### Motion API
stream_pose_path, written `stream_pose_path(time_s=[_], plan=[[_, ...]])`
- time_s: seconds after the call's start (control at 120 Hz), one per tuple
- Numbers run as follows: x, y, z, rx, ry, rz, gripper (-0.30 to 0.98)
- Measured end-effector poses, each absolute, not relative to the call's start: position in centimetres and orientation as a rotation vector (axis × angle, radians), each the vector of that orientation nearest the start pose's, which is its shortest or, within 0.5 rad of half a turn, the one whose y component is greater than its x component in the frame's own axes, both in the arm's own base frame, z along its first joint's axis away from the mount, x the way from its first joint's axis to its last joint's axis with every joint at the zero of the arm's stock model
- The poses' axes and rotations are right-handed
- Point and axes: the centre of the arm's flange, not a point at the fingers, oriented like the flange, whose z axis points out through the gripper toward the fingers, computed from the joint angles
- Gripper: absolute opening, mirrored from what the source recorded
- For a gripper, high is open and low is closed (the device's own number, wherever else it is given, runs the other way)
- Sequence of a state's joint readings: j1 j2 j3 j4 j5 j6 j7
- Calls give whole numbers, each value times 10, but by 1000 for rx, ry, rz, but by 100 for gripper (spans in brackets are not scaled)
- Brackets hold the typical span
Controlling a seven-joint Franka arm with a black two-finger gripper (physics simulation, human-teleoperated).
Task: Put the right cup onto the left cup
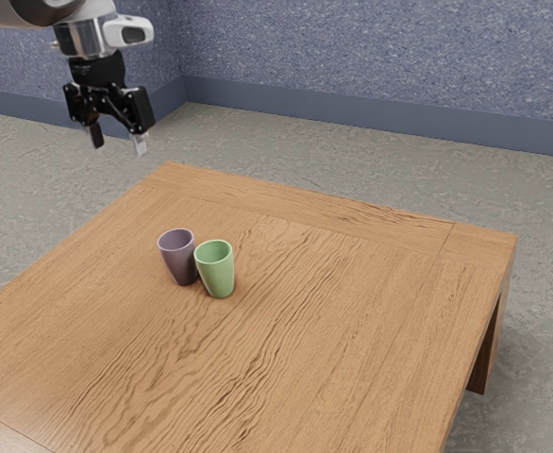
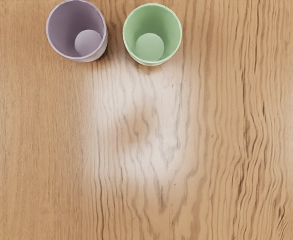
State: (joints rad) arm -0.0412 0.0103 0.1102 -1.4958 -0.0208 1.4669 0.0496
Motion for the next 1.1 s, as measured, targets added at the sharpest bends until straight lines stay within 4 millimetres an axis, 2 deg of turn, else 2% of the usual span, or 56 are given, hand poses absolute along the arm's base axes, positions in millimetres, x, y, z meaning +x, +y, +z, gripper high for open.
stream_pose_path(time_s=[0.208,0.358,0.442,0.733,0.933,1.1], plan=[[555,34,650,-3157,-15,-41,66],[567,34,637,-3153,-9,-36,66],[582,31,620,-3151,3,-8,66],[625,3,543,-3150,87,104,66],[644,-12,500,-3152,130,120,66],[653,-16,466,-3156,136,134,66]])
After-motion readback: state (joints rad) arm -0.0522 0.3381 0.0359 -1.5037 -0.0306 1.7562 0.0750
